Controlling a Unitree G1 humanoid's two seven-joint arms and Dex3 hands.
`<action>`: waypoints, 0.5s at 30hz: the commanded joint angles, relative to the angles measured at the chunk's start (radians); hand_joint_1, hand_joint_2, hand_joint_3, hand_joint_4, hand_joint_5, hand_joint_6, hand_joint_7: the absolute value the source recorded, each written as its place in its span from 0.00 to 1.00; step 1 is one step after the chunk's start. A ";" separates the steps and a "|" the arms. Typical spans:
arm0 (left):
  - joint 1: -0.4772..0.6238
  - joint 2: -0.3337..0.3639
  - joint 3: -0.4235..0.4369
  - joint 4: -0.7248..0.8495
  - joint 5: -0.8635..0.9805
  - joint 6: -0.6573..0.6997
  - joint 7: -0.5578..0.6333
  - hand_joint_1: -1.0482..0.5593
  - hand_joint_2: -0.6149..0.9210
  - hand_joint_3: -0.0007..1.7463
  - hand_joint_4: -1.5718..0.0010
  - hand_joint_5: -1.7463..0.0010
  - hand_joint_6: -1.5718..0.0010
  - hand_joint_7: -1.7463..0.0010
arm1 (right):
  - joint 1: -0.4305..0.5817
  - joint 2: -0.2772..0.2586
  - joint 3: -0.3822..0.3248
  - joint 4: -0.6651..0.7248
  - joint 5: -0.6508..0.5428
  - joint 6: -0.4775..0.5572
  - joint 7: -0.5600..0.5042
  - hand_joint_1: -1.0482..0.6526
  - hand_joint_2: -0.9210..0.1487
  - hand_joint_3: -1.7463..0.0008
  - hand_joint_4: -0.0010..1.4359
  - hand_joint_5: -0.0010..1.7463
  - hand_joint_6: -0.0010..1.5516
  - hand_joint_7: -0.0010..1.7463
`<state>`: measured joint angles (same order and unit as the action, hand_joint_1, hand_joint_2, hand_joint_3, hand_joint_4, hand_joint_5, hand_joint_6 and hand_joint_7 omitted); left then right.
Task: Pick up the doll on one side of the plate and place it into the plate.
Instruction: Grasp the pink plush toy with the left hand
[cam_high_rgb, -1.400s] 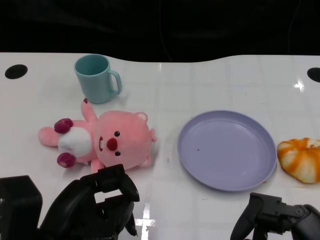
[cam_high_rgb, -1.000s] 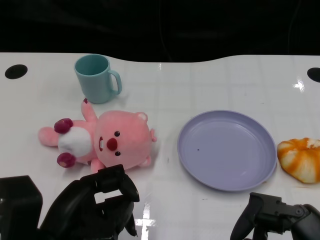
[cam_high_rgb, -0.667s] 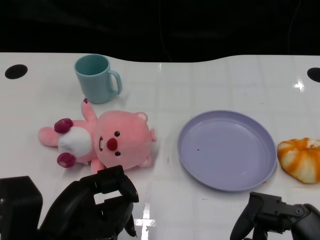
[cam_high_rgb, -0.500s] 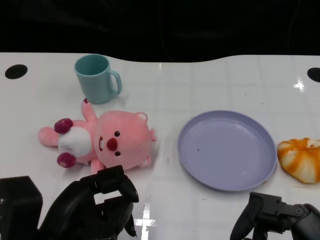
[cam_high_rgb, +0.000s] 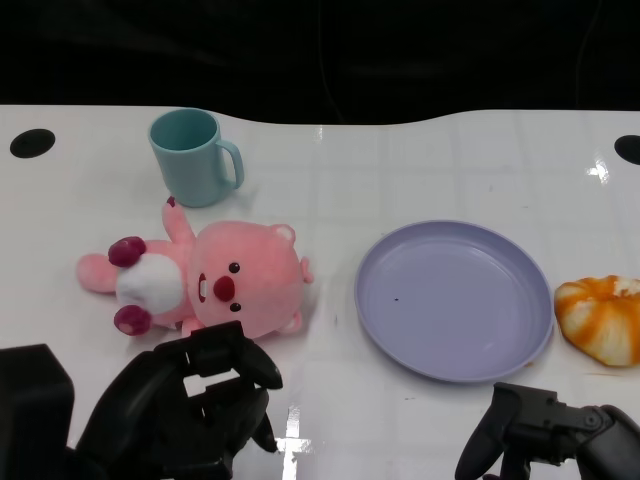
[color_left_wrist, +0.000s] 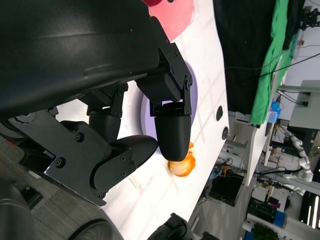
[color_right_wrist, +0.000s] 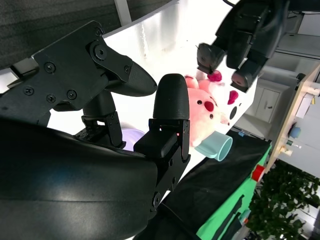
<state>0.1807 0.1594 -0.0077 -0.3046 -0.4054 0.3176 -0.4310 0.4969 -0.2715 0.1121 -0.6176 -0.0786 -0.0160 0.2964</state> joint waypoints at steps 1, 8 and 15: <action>-0.015 0.018 0.026 -0.029 -0.001 -0.017 0.006 0.44 0.82 0.47 0.62 0.16 0.58 0.45 | -0.003 -0.001 -0.002 -0.010 0.006 0.005 -0.004 0.60 0.39 0.34 0.47 0.95 0.39 0.76; -0.044 0.041 0.049 -0.079 0.031 -0.003 0.043 0.39 0.92 0.27 0.69 0.20 0.68 0.57 | -0.008 -0.007 -0.007 0.000 0.007 -0.009 -0.002 0.59 0.38 0.34 0.47 0.96 0.40 0.76; -0.092 0.099 0.056 -0.082 0.142 -0.088 0.045 0.31 1.00 0.09 0.80 0.34 0.70 0.79 | -0.012 -0.009 -0.014 0.010 0.017 -0.004 0.002 0.59 0.39 0.34 0.46 0.95 0.40 0.76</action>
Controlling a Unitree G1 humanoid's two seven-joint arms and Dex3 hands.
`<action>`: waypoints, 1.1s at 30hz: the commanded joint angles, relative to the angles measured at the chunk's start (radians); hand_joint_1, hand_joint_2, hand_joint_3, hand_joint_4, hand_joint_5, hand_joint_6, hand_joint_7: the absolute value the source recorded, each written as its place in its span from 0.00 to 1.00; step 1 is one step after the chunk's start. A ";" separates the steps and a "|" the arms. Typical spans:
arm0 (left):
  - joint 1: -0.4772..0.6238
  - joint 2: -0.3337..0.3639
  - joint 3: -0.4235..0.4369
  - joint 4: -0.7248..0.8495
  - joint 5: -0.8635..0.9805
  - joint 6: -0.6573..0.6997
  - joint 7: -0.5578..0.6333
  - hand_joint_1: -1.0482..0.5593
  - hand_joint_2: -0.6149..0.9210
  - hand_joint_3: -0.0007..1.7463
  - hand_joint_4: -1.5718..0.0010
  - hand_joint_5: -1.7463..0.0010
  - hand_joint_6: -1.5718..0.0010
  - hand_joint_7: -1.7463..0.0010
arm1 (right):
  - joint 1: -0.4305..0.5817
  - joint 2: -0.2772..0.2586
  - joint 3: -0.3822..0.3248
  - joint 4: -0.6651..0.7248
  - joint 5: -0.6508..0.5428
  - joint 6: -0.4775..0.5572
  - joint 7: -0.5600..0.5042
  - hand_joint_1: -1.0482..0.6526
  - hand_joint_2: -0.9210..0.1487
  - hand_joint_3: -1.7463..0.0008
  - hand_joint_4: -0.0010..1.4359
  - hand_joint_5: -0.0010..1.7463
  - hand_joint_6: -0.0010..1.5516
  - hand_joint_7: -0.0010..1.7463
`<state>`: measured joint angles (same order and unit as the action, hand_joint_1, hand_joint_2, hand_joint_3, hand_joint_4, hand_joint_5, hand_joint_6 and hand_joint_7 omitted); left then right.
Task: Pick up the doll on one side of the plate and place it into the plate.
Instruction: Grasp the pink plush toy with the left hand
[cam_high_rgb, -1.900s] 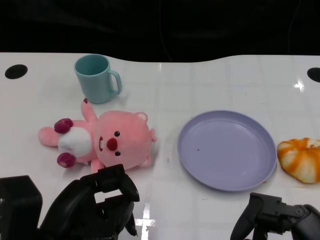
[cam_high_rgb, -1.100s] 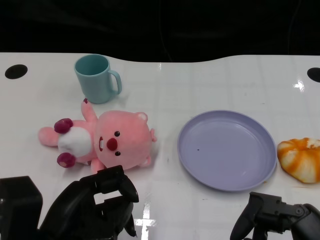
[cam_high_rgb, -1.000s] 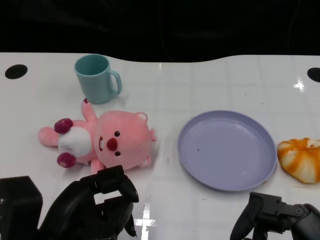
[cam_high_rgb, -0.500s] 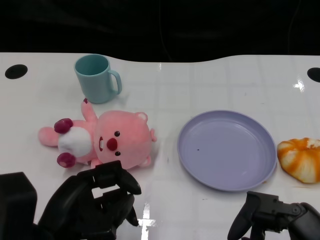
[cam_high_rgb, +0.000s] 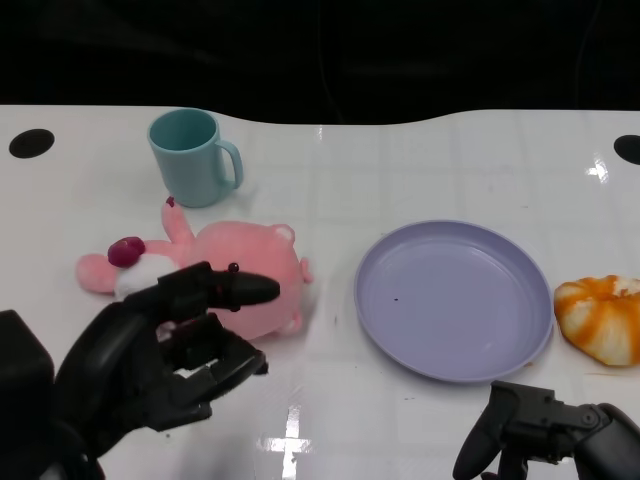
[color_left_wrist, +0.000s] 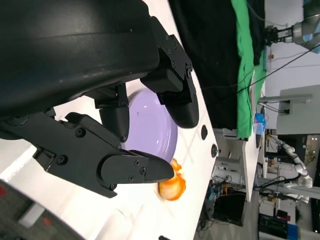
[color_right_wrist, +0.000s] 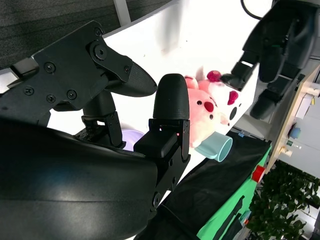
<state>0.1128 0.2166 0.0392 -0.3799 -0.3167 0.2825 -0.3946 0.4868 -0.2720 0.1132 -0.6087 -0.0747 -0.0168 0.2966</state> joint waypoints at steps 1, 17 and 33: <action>-0.030 0.051 0.010 -0.006 0.071 -0.062 0.009 0.30 1.00 0.09 0.82 0.36 0.71 0.80 | -0.002 -0.008 -0.015 0.001 0.014 -0.002 0.002 0.59 0.38 0.34 0.46 0.95 0.39 0.76; -0.186 0.266 -0.030 0.076 0.558 -0.249 0.080 0.24 1.00 0.05 0.99 0.61 0.81 0.98 | -0.001 -0.010 -0.021 0.013 0.013 -0.017 0.000 0.58 0.37 0.37 0.46 0.95 0.40 0.75; -0.382 0.418 -0.216 0.212 1.005 -0.201 0.015 0.22 0.99 0.01 1.00 0.85 0.87 0.99 | 0.006 -0.010 -0.023 0.006 0.013 -0.017 0.003 0.57 0.36 0.37 0.46 0.94 0.40 0.75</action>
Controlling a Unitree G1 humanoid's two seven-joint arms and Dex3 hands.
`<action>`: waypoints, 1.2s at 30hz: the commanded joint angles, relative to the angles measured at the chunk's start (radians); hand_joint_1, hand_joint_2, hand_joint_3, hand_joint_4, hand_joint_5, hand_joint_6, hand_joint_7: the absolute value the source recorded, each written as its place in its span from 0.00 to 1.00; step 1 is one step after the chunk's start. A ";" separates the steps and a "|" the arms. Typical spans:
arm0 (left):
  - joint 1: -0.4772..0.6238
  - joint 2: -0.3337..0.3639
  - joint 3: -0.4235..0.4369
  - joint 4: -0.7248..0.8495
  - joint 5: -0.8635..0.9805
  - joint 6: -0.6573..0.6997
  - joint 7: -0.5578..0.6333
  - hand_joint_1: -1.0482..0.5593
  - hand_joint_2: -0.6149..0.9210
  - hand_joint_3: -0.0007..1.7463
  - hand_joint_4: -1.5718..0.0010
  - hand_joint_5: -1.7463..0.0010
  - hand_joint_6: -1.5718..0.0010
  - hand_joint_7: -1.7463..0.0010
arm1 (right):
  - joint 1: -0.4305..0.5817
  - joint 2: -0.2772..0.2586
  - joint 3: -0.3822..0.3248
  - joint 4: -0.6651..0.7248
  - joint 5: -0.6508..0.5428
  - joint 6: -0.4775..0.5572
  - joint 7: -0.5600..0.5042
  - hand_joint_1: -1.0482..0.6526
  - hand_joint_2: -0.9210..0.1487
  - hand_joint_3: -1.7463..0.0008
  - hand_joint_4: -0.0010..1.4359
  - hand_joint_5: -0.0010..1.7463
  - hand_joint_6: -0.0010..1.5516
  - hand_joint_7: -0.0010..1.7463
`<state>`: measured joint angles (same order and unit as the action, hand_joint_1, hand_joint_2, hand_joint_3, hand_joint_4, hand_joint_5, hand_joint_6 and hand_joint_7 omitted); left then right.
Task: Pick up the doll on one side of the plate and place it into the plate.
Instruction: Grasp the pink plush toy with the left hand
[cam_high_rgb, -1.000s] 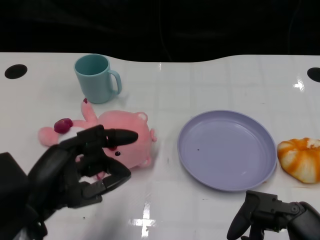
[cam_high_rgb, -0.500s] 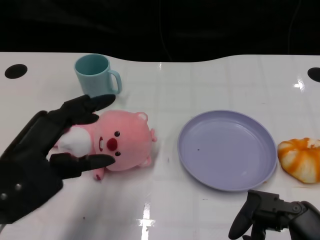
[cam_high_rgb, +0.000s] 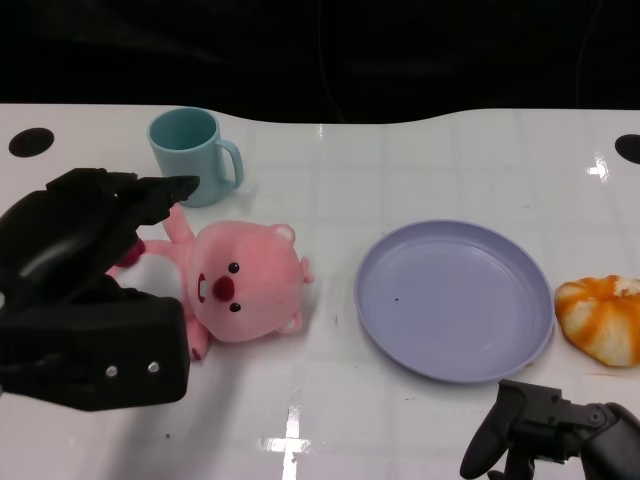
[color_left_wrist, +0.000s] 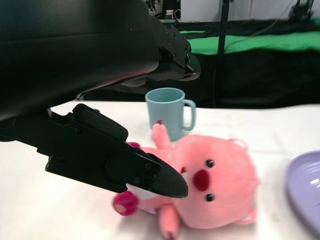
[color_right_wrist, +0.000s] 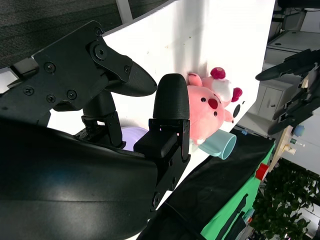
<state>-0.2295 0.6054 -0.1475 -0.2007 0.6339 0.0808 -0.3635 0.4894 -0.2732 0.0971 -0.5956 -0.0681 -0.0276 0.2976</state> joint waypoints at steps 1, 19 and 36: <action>-0.054 0.030 -0.046 0.047 0.083 0.007 -0.021 0.21 0.99 0.01 1.00 0.85 0.87 1.00 | 0.004 -0.009 -0.007 -0.009 0.006 -0.006 0.002 0.57 0.36 0.37 0.46 0.95 0.40 0.75; -0.264 -0.074 -0.231 0.471 0.246 -0.003 0.065 0.19 1.00 0.00 1.00 0.86 0.88 1.00 | 0.011 -0.008 -0.005 -0.011 0.001 -0.009 0.002 0.56 0.36 0.38 0.46 0.94 0.40 0.75; -0.480 -0.201 -0.388 0.901 0.243 -0.019 0.002 0.22 1.00 0.03 0.97 0.89 0.89 1.00 | 0.024 -0.007 -0.005 -0.032 0.001 -0.007 0.003 0.56 0.36 0.37 0.47 0.95 0.40 0.74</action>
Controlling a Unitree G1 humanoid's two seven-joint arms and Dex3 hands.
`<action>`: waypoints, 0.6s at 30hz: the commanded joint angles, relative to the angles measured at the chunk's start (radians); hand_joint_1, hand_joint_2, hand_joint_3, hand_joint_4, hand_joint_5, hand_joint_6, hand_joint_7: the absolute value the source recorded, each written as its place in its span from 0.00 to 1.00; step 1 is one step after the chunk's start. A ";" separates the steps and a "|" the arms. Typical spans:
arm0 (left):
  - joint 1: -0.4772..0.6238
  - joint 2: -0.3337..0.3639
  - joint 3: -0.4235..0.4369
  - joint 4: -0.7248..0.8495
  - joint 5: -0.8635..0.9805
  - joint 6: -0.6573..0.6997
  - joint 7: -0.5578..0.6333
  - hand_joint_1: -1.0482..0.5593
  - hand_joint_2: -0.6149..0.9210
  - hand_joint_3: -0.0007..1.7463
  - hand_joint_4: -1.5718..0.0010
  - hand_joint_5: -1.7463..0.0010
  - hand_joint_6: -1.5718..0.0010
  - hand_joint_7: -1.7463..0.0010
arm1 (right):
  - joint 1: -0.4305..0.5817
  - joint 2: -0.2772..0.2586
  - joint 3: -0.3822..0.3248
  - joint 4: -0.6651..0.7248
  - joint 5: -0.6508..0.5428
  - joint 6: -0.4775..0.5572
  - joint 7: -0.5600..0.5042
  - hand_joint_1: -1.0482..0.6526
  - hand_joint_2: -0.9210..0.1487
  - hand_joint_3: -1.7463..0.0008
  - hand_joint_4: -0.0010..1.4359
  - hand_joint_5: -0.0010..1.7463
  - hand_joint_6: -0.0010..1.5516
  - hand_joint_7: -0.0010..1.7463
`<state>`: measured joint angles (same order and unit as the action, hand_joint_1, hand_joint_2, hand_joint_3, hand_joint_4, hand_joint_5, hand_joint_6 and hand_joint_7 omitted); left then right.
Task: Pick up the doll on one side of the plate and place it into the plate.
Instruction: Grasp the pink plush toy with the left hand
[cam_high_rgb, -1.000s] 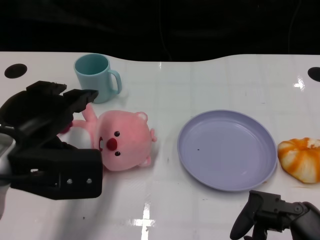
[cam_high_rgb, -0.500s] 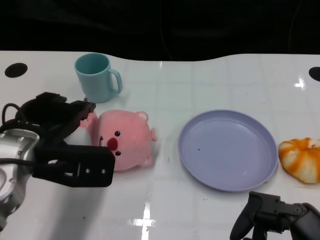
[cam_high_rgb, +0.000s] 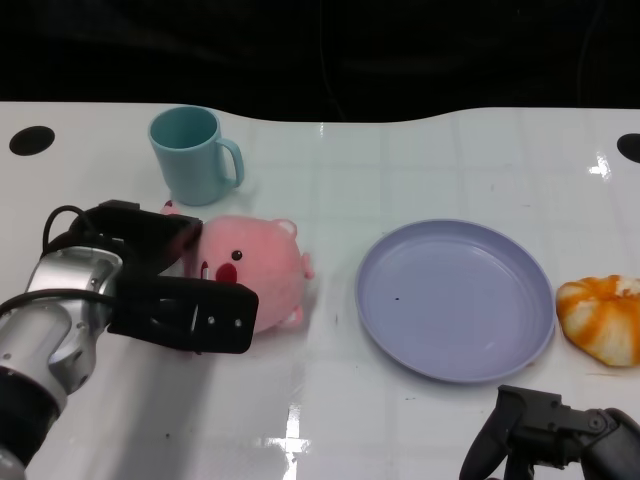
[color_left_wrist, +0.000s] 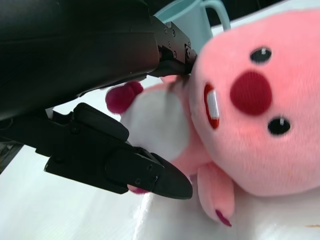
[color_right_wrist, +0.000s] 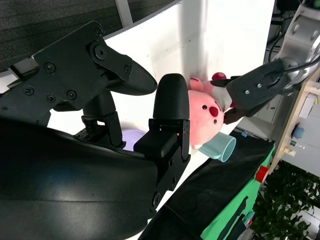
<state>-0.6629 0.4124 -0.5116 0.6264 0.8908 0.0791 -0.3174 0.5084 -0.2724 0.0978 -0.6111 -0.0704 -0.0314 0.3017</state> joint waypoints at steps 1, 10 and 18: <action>-0.065 -0.017 -0.035 0.110 -0.016 -0.029 -0.059 0.21 1.00 0.04 0.97 0.90 0.89 1.00 | 0.006 -0.009 -0.006 -0.018 0.003 -0.001 -0.001 0.56 0.36 0.37 0.47 0.95 0.40 0.74; -0.173 -0.120 -0.093 0.428 -0.045 -0.060 0.008 0.24 1.00 0.03 0.87 0.93 0.81 0.99 | 0.015 -0.008 -0.007 -0.030 0.004 0.006 -0.001 0.56 0.36 0.38 0.46 0.94 0.39 0.74; -0.158 -0.162 -0.099 0.549 -0.082 -0.084 0.116 0.34 1.00 0.04 0.73 0.94 0.67 0.97 | 0.023 -0.008 -0.007 -0.042 0.000 0.004 -0.002 0.55 0.36 0.38 0.46 0.95 0.40 0.75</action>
<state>-0.8727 0.2642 -0.5976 1.1390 0.8150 0.0120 -0.1943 0.5254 -0.2731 0.0966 -0.6392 -0.0710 -0.0284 0.3021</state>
